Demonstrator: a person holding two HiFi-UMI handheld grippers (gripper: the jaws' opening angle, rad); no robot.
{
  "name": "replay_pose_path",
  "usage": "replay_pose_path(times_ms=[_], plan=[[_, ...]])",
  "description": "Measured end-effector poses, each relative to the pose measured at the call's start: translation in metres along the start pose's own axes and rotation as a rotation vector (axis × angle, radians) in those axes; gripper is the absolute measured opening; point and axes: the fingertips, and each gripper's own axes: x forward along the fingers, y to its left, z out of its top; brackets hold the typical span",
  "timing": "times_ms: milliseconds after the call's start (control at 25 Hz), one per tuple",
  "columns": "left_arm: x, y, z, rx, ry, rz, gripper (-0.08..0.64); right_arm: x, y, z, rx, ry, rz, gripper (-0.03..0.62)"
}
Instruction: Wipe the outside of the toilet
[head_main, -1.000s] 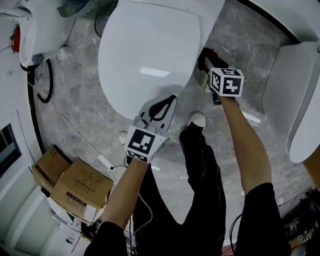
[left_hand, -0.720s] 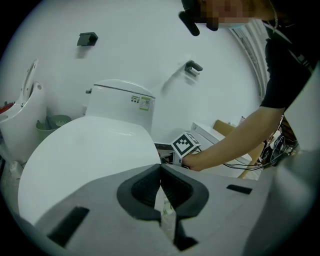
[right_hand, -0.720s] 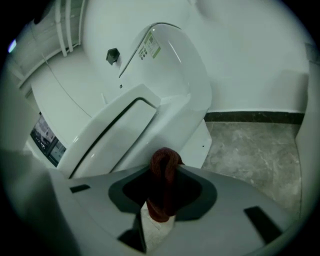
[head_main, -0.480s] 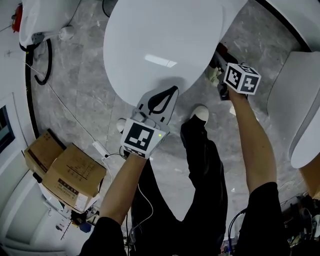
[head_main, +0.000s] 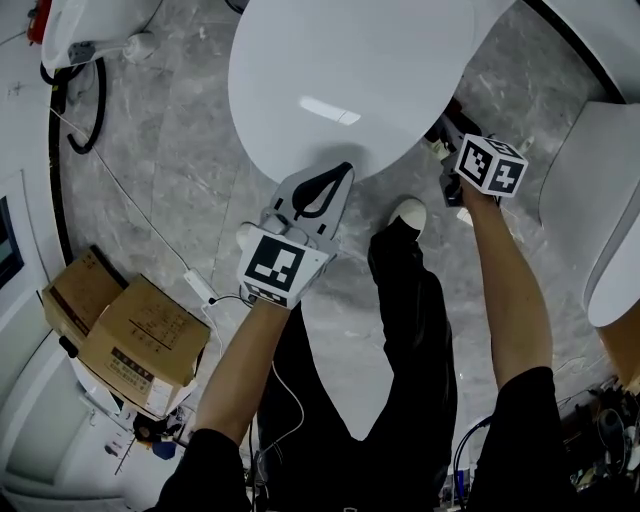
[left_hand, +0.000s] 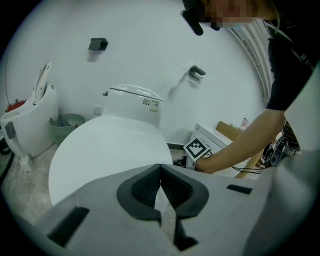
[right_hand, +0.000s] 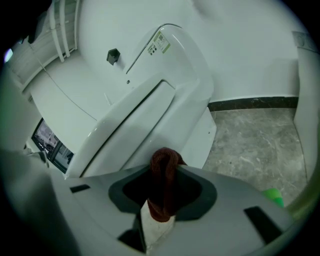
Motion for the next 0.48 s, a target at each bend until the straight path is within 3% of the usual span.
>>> replay_pose_path(times_ms=[480], plan=[[-0.062, 0.022, -0.030, -0.017, -0.001, -0.016, 0.000, -0.014, 0.054, -0.064, 0.003, 0.038, -0.034, 0.115]])
